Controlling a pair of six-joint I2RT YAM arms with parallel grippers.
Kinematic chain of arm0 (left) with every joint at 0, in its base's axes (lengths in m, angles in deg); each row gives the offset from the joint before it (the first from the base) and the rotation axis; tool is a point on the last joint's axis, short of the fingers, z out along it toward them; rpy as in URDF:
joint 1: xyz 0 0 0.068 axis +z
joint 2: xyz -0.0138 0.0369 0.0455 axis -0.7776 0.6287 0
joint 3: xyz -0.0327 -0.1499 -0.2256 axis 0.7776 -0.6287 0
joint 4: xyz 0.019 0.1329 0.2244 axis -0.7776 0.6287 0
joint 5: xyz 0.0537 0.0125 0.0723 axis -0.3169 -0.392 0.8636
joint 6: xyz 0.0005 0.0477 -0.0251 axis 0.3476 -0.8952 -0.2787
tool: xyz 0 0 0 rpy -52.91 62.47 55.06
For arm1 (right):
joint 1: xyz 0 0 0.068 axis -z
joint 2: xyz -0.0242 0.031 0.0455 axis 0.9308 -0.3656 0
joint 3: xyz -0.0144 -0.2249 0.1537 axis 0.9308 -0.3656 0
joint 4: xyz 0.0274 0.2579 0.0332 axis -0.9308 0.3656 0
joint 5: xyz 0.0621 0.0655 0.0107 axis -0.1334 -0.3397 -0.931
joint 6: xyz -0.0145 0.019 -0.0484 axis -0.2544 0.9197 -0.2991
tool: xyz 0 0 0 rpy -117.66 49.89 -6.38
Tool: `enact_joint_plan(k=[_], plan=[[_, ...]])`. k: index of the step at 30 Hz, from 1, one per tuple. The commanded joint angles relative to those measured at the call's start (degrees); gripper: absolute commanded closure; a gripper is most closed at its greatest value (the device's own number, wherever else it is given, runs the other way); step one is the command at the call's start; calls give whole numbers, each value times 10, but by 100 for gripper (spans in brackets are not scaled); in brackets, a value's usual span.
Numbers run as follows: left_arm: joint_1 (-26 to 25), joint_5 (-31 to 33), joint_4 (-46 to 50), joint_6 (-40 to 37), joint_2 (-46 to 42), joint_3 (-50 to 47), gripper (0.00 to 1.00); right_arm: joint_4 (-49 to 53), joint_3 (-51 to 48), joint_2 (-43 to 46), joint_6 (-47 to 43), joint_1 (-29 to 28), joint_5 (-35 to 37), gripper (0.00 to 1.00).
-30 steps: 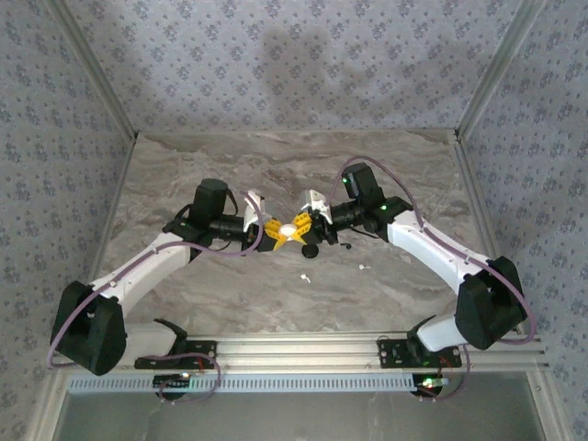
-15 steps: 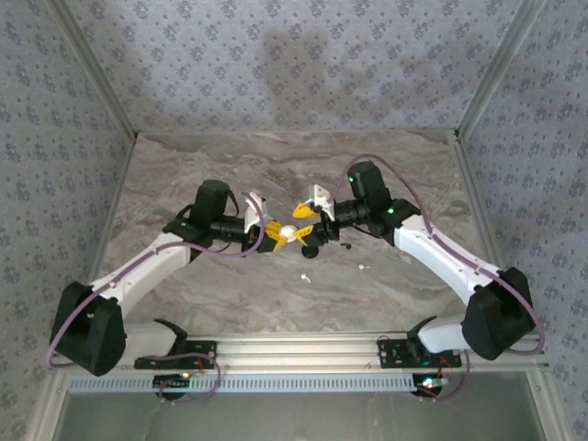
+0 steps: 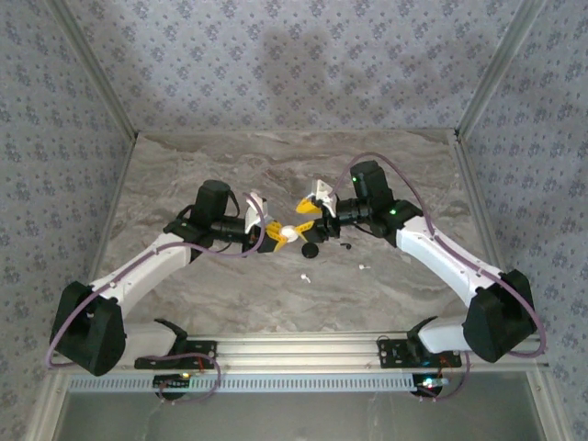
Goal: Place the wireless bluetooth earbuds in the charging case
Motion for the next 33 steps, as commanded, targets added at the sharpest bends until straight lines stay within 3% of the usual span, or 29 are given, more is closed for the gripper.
enact_joint_plan(k=[1,18,33], plan=[[-2,-8,4,-6,0,14,87,-15,-3,10,15,6,-3,42],[-2,-35,-20,12,19,18,88,-10,-11,13,19,18,-7,42],[-4,-32,-18,3,14,16,88,29,-9,0,-27,-21,3,41]])
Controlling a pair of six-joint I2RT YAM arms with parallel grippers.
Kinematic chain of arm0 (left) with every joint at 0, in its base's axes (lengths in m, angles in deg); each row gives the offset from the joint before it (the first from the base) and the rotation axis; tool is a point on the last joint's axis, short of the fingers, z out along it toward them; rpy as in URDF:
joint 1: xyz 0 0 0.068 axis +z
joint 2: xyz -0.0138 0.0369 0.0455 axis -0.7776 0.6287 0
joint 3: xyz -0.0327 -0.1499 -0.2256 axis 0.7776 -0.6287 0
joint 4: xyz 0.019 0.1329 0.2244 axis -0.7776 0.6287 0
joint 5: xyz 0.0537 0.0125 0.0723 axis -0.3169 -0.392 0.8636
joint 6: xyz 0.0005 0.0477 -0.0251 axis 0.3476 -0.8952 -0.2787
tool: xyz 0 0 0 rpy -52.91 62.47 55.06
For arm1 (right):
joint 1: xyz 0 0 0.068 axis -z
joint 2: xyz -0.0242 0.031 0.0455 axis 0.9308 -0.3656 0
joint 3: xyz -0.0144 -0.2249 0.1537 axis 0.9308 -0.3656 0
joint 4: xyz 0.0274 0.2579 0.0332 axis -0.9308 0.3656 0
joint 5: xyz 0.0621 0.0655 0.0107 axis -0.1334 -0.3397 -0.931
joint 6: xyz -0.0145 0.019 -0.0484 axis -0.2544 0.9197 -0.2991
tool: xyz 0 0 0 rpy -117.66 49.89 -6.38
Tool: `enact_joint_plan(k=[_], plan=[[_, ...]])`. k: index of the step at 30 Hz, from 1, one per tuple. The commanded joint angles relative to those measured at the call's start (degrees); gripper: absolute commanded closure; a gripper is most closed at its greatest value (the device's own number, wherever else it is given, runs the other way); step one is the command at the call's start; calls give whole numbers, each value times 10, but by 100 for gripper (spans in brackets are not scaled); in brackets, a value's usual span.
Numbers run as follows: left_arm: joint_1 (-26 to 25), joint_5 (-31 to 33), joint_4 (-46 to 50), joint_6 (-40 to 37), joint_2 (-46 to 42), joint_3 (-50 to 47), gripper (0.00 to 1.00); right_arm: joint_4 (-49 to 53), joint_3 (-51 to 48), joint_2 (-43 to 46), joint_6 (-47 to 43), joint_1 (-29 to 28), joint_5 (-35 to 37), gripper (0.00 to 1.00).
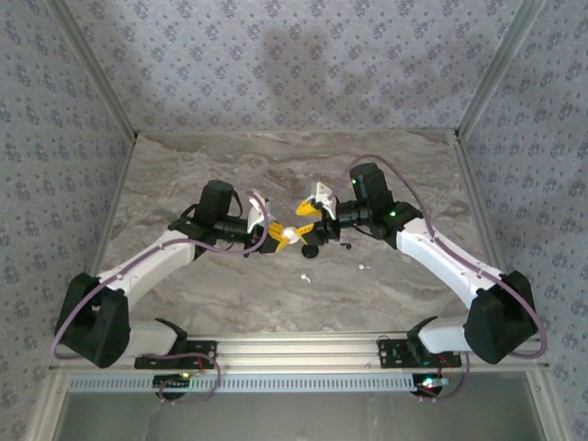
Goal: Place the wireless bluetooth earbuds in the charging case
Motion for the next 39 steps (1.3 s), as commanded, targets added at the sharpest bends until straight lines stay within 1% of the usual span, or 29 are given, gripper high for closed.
enact_joint_plan(k=[1,8,16,22,28,39], plan=[[-5,-18,-10,-9,-14,16,88,30,1,-8,-23,-11,2,41],[-8,-20,-16,-5,-14,14,88,38,7,-18,-31,-14,10,41],[-10,-23,-19,-4,-15,14,88,34,16,-29,-24,-13,46,41],[-13,-23,-18,-6,-17,13,89,6,16,-29,-1,-3,66,42],[-15,-21,-15,-9,-18,12,89,-32,16,-25,32,17,58,42],[-15,-16,-12,-12,-15,12,89,-54,11,-24,55,35,46,42]])
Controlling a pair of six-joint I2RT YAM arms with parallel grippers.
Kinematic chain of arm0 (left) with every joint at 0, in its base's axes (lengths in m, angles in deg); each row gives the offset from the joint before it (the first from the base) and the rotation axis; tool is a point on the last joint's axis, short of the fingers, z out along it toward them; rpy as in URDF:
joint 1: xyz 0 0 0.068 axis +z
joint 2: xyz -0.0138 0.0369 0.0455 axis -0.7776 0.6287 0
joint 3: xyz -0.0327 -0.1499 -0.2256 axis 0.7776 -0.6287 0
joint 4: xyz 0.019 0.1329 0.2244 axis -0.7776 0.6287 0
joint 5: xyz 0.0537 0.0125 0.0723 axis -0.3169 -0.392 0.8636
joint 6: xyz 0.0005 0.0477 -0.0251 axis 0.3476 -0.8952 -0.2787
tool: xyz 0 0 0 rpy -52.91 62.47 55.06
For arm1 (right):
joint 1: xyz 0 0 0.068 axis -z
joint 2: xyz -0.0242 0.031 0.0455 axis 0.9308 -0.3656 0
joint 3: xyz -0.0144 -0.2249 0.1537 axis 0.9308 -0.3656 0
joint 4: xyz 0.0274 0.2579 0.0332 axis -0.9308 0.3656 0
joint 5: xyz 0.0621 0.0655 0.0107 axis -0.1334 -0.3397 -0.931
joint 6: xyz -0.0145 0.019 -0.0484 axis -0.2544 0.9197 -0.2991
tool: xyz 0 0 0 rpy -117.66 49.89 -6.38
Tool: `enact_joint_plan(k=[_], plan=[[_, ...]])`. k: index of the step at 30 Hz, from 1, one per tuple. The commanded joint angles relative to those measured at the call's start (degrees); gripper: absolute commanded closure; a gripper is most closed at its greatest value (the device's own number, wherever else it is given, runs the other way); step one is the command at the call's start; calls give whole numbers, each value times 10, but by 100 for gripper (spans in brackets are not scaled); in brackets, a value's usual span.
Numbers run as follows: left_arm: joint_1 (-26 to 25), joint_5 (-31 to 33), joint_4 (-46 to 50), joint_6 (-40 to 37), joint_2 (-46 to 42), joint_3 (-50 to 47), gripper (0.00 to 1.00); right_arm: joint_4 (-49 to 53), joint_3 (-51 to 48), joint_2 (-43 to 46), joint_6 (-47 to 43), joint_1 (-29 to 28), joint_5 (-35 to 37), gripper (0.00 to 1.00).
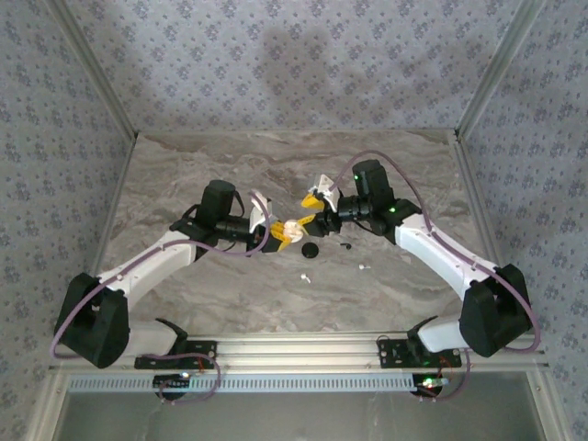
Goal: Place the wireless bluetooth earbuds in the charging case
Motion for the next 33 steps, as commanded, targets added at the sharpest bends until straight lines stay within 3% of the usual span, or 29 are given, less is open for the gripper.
enact_joint_plan(k=[1,7,11,15,19,22,27,33], plan=[[-4,-26,8,-11,-15,12,89,-23,11,1,18,5,5,42],[-4,-12,-2,-7,-13,6,89,-28,-1,23,37,12,-12,42],[-5,2,-24,6,-14,-6,89,-14,-6,47,97,29,7,41],[-5,29,-35,14,-18,-15,89,48,-8,72,177,45,84,41],[-6,57,-45,22,-26,-27,89,176,-6,80,263,56,203,41],[-6,64,-54,29,-32,-39,89,269,-9,69,331,65,254,41],[-7,79,-72,49,-43,-62,89,364,-5,32,388,61,289,43],[-4,95,-85,74,-67,-98,90,368,-4,-11,392,-8,311,45]])
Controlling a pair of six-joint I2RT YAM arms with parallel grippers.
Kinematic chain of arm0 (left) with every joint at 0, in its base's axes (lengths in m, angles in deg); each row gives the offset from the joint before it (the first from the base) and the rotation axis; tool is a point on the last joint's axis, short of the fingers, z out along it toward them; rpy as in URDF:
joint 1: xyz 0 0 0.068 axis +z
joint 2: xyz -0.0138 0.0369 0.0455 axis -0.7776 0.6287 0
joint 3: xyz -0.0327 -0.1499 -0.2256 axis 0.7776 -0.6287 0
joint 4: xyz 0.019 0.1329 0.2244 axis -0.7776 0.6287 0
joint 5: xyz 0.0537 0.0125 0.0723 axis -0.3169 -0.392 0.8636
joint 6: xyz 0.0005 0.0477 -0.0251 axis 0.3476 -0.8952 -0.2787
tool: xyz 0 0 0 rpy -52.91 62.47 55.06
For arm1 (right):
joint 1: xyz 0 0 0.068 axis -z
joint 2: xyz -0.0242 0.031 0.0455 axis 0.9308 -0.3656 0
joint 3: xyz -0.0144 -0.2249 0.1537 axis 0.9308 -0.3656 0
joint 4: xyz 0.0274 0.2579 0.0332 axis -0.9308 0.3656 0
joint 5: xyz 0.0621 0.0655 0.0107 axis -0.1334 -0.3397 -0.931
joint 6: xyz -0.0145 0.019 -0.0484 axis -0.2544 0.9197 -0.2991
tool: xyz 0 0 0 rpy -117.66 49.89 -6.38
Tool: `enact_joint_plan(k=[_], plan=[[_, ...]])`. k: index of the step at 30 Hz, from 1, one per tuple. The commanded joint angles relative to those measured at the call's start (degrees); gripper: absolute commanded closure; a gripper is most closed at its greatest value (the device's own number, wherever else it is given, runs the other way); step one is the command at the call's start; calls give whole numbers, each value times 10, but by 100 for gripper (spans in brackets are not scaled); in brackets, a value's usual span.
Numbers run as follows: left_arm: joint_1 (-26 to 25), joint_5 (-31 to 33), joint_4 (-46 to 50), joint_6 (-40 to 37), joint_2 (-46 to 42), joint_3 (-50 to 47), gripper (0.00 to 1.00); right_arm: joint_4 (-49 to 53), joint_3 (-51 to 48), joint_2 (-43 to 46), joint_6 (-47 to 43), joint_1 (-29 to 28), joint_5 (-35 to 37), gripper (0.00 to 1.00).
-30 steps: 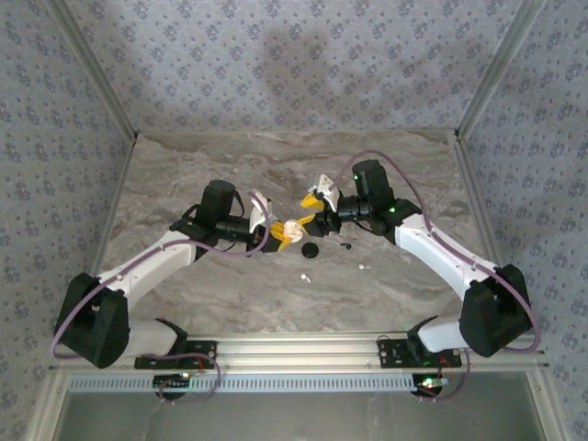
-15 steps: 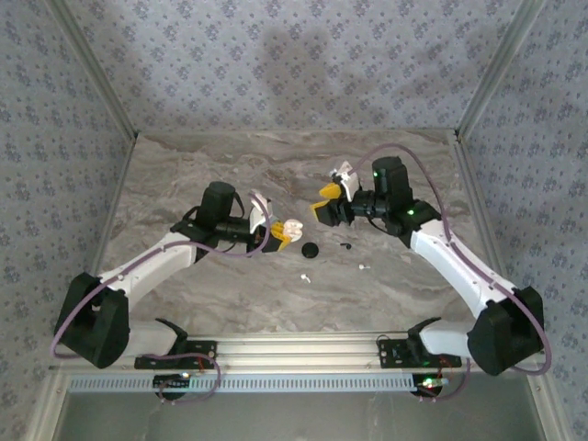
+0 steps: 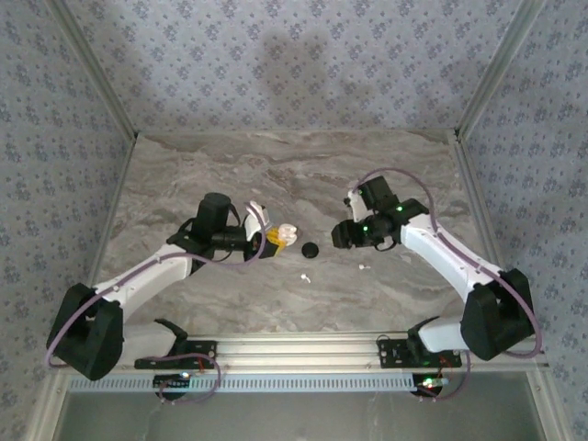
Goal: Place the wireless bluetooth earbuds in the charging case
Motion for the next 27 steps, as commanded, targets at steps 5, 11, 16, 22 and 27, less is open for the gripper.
enact_joint_plan(k=[5,11,16,22,27], plan=[[5,15,-74,72,-46,-61,90,27,21,-69,14,-66,32,48],[9,49,-71,96,-96,-108,91,21,46,-129,-28,-125,68,50],[12,70,-75,117,-124,-130,91,25,79,-180,-68,-158,76,51],[12,95,-54,120,-145,-135,91,37,121,-228,-97,-187,81,51],[14,107,-51,123,-160,-139,91,45,133,-257,-110,-198,83,52]])
